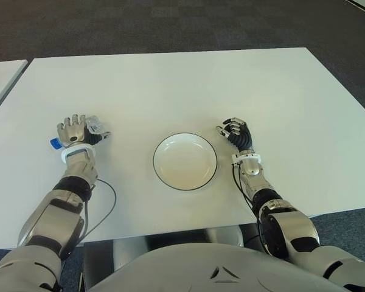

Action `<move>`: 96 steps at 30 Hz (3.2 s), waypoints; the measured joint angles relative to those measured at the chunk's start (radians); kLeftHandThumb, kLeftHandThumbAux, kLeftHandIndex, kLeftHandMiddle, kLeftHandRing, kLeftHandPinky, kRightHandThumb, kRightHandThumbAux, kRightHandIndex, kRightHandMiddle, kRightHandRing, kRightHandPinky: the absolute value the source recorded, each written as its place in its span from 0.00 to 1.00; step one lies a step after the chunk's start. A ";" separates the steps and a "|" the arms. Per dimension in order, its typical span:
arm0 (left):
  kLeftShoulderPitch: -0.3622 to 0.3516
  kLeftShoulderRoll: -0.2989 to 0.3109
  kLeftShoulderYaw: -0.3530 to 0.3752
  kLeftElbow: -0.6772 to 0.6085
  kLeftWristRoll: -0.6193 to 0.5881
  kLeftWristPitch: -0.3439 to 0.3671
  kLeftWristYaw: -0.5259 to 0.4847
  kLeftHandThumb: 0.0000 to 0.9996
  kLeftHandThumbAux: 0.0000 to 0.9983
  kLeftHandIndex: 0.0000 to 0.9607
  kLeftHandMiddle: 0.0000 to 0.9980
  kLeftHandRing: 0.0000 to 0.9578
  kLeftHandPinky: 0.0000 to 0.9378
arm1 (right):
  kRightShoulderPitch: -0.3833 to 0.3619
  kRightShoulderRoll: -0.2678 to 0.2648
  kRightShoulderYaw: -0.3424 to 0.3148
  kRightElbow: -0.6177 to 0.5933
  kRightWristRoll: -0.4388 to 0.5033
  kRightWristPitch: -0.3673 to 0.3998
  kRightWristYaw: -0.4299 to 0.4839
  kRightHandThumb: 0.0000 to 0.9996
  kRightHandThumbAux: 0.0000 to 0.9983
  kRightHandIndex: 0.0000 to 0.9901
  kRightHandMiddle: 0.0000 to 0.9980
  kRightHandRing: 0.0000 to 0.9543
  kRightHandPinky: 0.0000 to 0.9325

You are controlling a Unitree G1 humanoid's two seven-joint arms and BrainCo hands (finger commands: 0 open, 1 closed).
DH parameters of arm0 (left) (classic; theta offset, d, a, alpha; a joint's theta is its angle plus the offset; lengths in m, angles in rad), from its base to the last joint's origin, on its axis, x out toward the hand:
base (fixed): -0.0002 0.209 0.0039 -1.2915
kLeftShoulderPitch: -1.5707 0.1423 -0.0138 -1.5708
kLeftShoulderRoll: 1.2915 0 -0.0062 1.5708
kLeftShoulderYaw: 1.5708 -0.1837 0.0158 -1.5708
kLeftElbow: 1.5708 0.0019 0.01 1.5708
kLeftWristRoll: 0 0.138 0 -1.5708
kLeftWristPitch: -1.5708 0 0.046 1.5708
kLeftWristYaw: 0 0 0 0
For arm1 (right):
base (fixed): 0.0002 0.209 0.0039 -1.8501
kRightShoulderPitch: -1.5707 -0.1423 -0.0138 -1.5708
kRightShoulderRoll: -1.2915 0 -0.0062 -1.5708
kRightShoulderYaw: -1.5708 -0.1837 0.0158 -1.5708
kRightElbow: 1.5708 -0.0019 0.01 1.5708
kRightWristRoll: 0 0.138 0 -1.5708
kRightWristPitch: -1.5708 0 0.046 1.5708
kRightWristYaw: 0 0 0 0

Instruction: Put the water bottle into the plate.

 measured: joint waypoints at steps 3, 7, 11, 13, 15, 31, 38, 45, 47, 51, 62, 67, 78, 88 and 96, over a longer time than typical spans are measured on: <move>0.007 0.000 0.023 -0.014 -0.015 -0.015 0.001 0.72 0.36 0.28 0.32 0.35 0.43 | 0.000 0.000 0.000 0.000 0.000 -0.001 -0.001 0.71 0.73 0.44 0.65 0.69 0.70; 0.016 -0.001 0.053 -0.033 -0.041 -0.043 0.005 0.76 0.38 0.39 0.51 0.55 0.62 | 0.000 0.000 0.000 0.000 0.000 -0.002 -0.001 0.71 0.73 0.44 0.65 0.69 0.70; 0.024 -0.004 0.079 -0.048 -0.064 -0.069 0.011 0.74 0.62 0.44 0.64 0.69 0.72 | 0.000 0.000 0.000 0.000 0.000 -0.002 0.001 0.71 0.73 0.44 0.65 0.69 0.70; 0.026 -0.006 0.088 -0.050 -0.073 -0.078 0.018 0.74 0.65 0.45 0.68 0.72 0.74 | 0.000 0.000 0.000 0.000 0.001 -0.002 0.001 0.71 0.73 0.44 0.64 0.69 0.69; 0.027 -0.009 0.097 -0.049 -0.077 -0.082 0.023 0.74 0.67 0.45 0.71 0.75 0.77 | 0.000 0.000 -0.001 0.000 0.001 -0.002 0.001 0.71 0.73 0.44 0.64 0.69 0.69; 0.041 -0.016 0.101 -0.050 -0.081 -0.113 0.059 0.85 0.66 0.43 0.54 0.83 0.84 | 0.000 0.000 -0.004 0.000 0.002 -0.003 0.000 0.71 0.73 0.44 0.65 0.69 0.69; 0.048 -0.018 0.104 -0.050 -0.082 -0.129 0.082 0.85 0.67 0.42 0.54 0.84 0.85 | 0.000 0.000 -0.004 0.000 0.002 -0.003 0.000 0.71 0.73 0.44 0.65 0.69 0.70; 0.056 -0.022 0.119 -0.052 -0.096 -0.156 0.104 0.85 0.67 0.42 0.54 0.86 0.86 | 0.000 -0.001 -0.005 0.001 0.002 -0.002 0.001 0.71 0.73 0.44 0.65 0.69 0.69; 0.057 -0.023 0.124 -0.052 -0.100 -0.163 0.108 0.85 0.67 0.42 0.54 0.86 0.85 | 0.000 -0.002 -0.005 0.001 0.002 -0.002 0.000 0.71 0.73 0.44 0.65 0.69 0.69; 0.064 -0.024 0.137 -0.056 -0.105 -0.183 0.113 0.85 0.67 0.42 0.54 0.86 0.84 | 0.000 -0.002 -0.004 0.001 0.001 -0.002 -0.003 0.71 0.73 0.44 0.65 0.69 0.69; 0.077 -0.024 0.142 -0.060 -0.107 -0.233 0.125 0.85 0.67 0.42 0.54 0.86 0.84 | -0.001 -0.002 -0.004 0.001 0.000 -0.002 -0.010 0.71 0.73 0.44 0.65 0.69 0.69; 0.079 -0.023 0.142 -0.060 -0.109 -0.253 0.126 0.85 0.67 0.42 0.54 0.86 0.84 | -0.001 -0.002 -0.003 0.001 0.000 -0.001 -0.013 0.71 0.73 0.44 0.65 0.69 0.69; 0.086 -0.027 0.146 -0.060 -0.113 -0.294 0.177 0.85 0.67 0.42 0.54 0.86 0.85 | -0.001 -0.002 -0.003 0.001 0.000 0.001 -0.017 0.71 0.73 0.44 0.65 0.69 0.70; 0.121 -0.033 0.161 -0.119 -0.133 -0.353 0.247 0.85 0.67 0.41 0.53 0.87 0.85 | -0.002 -0.002 -0.002 0.001 0.000 0.001 -0.016 0.71 0.73 0.44 0.65 0.69 0.70; 0.243 -0.052 0.160 -0.358 -0.132 -0.364 0.248 0.85 0.67 0.41 0.53 0.88 0.85 | -0.003 -0.003 -0.004 0.005 0.001 0.001 -0.011 0.71 0.73 0.44 0.65 0.69 0.70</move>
